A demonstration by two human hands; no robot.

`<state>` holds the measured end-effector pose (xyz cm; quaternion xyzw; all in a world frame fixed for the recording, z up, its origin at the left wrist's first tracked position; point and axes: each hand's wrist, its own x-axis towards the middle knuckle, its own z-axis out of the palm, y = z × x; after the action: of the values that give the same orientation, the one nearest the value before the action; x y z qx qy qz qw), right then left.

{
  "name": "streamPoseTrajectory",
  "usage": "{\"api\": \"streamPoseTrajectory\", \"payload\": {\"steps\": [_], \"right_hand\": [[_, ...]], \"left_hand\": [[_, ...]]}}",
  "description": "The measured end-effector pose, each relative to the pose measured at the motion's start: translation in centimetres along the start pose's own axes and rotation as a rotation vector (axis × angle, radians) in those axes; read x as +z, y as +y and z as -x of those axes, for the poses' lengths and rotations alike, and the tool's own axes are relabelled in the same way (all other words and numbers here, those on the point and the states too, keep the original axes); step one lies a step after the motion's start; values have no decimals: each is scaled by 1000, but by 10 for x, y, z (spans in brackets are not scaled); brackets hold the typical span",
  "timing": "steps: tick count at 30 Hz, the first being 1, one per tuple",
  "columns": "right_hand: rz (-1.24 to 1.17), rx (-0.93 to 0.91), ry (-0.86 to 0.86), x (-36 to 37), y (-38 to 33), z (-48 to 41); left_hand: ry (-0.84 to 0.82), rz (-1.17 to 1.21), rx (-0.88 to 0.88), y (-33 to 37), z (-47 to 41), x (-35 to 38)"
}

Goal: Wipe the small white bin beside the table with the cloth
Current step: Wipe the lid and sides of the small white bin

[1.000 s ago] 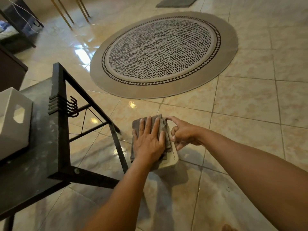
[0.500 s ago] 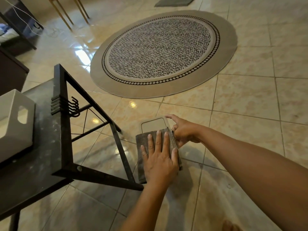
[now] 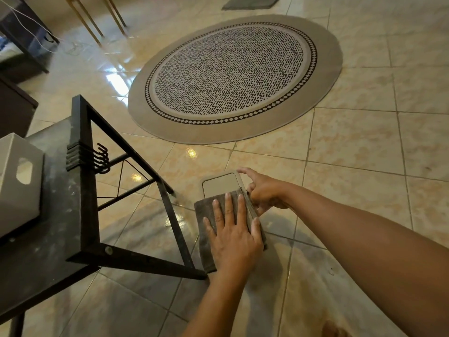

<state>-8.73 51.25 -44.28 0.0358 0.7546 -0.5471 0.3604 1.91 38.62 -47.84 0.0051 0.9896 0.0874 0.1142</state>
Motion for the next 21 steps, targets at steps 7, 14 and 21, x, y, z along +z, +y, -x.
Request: {"api": "streamPoseTrajectory", "payload": {"steps": [7,14,21], "right_hand": [[-8,19,16,4,0,-2],[4,16,-3,0,1,-5],[-6,21,-48,1,-2,-1]], "left_hand": [[23,72,-17,-25,-40,-12],[51,318,90,-37,-15,-19],[109,1,99,-47,-36,1]]}}
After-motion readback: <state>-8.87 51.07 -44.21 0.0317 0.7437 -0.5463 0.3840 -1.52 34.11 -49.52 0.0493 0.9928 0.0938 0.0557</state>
